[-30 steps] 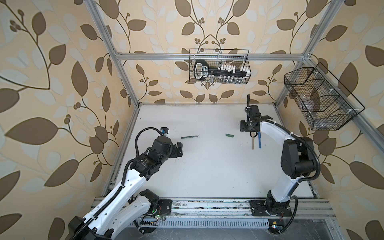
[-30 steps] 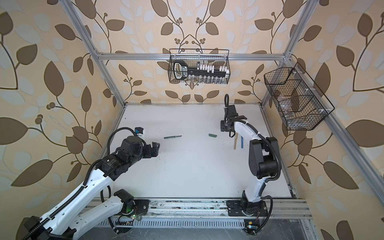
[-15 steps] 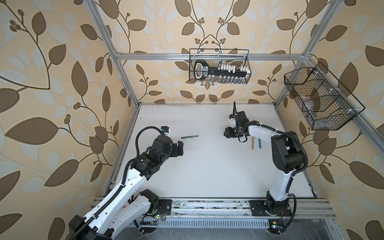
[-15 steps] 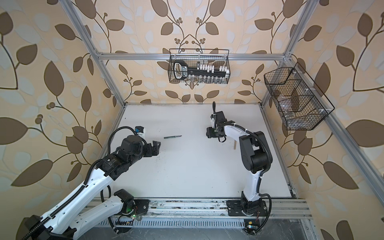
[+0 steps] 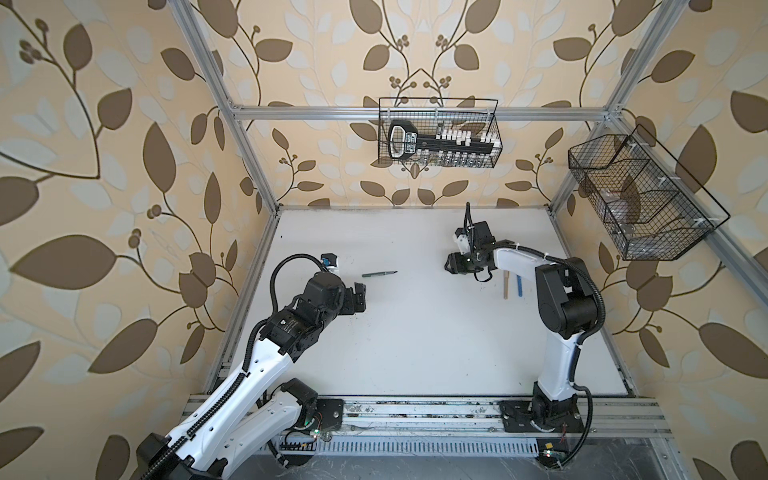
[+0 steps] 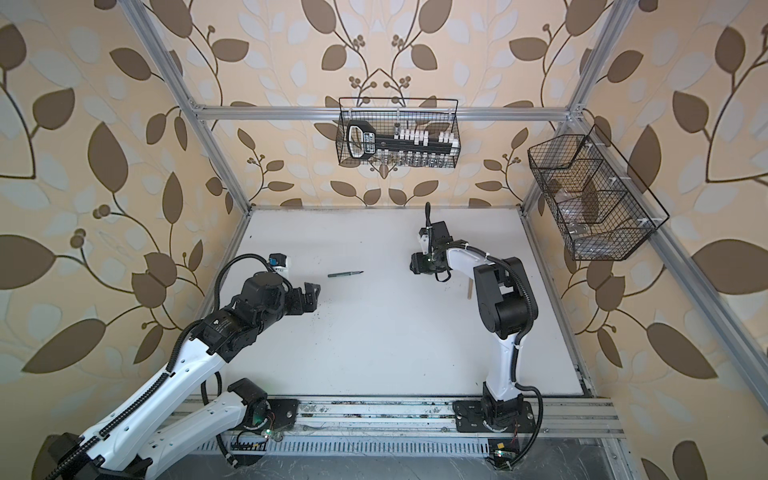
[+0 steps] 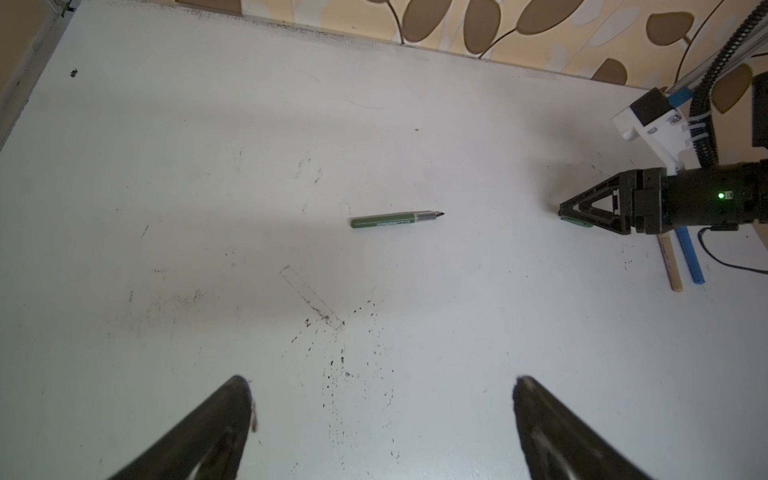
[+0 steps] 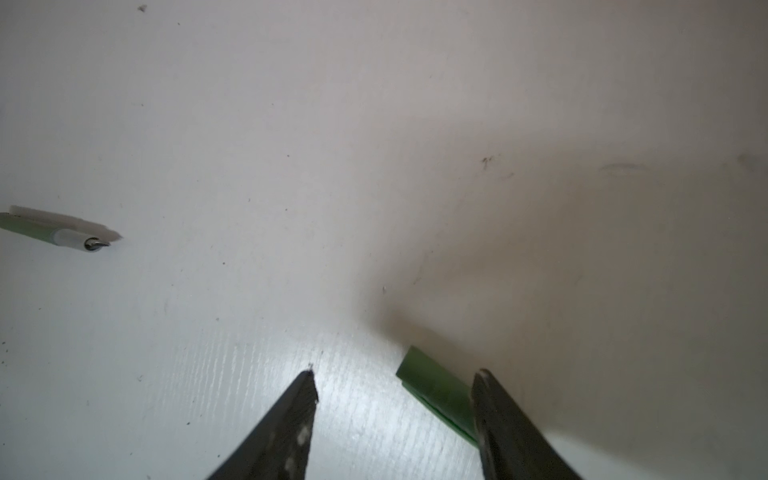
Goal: Insert the pens into the pen caps
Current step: 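Move the right gripper over the green cap on the table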
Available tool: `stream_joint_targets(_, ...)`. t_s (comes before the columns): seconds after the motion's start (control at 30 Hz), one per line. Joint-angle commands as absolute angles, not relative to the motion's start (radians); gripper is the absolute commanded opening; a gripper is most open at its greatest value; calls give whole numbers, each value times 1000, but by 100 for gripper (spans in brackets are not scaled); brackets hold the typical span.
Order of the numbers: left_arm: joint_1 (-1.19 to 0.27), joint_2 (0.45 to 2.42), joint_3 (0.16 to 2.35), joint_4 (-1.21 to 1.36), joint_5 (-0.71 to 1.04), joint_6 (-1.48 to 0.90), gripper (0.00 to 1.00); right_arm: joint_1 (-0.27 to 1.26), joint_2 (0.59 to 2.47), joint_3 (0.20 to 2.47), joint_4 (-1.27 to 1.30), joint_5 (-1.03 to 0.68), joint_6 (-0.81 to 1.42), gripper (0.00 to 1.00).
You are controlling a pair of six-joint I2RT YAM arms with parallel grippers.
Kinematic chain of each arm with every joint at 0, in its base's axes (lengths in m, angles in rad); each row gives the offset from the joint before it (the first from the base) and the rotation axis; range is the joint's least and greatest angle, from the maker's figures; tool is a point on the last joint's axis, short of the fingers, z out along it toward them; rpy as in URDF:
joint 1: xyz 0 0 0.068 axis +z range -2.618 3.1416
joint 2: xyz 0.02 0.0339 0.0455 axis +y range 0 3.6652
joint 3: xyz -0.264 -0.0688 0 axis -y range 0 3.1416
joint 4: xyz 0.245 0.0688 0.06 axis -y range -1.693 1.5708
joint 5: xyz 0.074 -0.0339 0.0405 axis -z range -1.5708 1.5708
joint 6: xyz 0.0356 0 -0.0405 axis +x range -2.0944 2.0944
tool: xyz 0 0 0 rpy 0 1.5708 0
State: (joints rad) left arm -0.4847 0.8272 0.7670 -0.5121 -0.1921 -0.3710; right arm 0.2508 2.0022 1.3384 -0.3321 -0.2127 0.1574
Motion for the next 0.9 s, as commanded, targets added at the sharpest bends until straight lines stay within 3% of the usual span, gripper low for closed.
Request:
stream_joint_targets(0.0, -485, 836, 776, -496, -221, -352, 99, 260, 2034, 1384, -354, -256, 124, 61)
stream_joint_targets(0.37, -485, 863, 779, -486, -219, -344, 99, 302, 2054, 1377, -445, -313, 110, 61)
stream_joint_targets(0.67, -485, 862, 783, -493, -224, -338, 99, 243, 1816, 1122, -470, -248, 159, 53)
stream_joint_targets(0.87, -486, 871, 793, -488, -237, -323, 99, 262, 1643, 1062, -476, -161, 182, 53)
